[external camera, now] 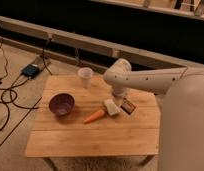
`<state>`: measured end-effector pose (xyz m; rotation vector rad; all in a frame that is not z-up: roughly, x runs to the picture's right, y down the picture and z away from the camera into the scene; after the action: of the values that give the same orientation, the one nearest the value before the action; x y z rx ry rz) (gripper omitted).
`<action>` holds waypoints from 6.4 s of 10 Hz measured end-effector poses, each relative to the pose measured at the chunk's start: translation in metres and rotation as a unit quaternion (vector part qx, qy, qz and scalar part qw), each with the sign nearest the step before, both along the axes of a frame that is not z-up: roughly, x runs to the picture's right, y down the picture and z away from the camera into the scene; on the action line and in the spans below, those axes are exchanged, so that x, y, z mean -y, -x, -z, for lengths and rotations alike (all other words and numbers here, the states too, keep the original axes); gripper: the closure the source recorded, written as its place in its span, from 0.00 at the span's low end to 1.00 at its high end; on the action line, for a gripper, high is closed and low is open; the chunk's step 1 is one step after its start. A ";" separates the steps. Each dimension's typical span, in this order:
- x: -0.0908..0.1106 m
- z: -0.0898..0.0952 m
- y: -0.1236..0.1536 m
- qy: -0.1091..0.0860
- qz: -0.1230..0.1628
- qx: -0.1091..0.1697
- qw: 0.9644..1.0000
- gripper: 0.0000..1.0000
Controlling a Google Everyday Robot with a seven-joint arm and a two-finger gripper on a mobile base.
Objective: Place the eraser in the ceramic cup
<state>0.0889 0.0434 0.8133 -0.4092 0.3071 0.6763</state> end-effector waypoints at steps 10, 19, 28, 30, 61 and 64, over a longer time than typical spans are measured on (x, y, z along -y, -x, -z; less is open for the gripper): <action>0.135 0.001 0.132 -0.172 0.089 0.146 0.970 1.00; 0.201 -0.031 0.180 -0.238 0.064 0.285 0.926 1.00; 0.198 -0.021 0.186 -0.232 0.067 0.304 0.922 1.00; 0.199 -0.020 0.185 -0.234 0.067 0.304 0.921 1.00; 0.209 -0.102 0.190 -0.266 -0.034 0.391 0.880 0.20; 0.207 -0.099 0.191 -0.264 -0.038 0.389 0.882 0.20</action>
<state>-0.1026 -0.1640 0.9127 -0.1394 -0.6571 0.5911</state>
